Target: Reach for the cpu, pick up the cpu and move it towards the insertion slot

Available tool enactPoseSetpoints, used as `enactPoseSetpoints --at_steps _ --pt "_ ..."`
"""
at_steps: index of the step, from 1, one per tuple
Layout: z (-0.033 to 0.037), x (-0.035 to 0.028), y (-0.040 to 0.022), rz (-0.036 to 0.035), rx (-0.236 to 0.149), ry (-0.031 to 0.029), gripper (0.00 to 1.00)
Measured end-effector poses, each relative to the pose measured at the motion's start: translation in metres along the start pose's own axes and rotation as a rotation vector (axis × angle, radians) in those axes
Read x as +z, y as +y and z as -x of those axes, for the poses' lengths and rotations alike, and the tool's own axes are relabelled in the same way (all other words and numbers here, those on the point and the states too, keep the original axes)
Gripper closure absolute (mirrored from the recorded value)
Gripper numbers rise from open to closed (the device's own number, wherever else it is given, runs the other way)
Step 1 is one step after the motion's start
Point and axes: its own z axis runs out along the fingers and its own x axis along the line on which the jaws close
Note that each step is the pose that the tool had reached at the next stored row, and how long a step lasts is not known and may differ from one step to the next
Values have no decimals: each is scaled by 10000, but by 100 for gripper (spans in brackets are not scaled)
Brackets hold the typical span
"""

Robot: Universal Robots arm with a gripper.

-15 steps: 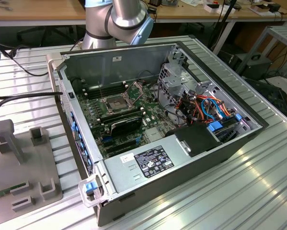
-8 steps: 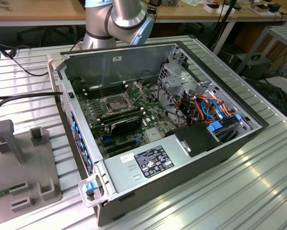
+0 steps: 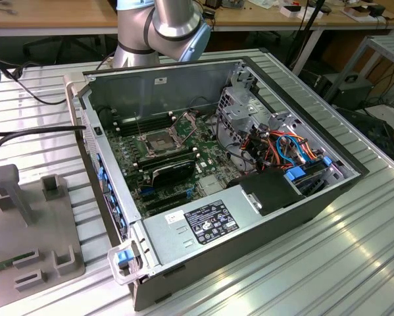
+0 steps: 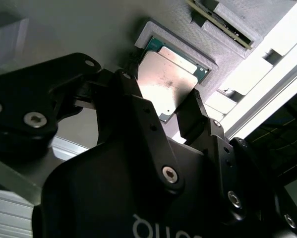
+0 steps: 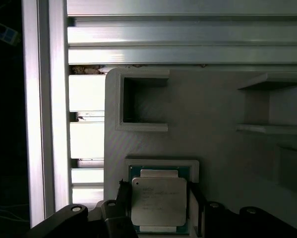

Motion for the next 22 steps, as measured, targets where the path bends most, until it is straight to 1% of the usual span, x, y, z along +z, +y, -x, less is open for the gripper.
enactPoseSetpoints --at_steps 2,7,14,15,18,22 --pt "1 -5 0 2 -1 -2 45" --pt "0 -46 -1 0 0 2 45" --pt "0 -51 -1 10 -1 2 45" --pt "0 -64 -1 33 0 4 45" --pt "0 -89 -1 41 0 4 45" --pt "0 -104 -2 59 -1 6 45"
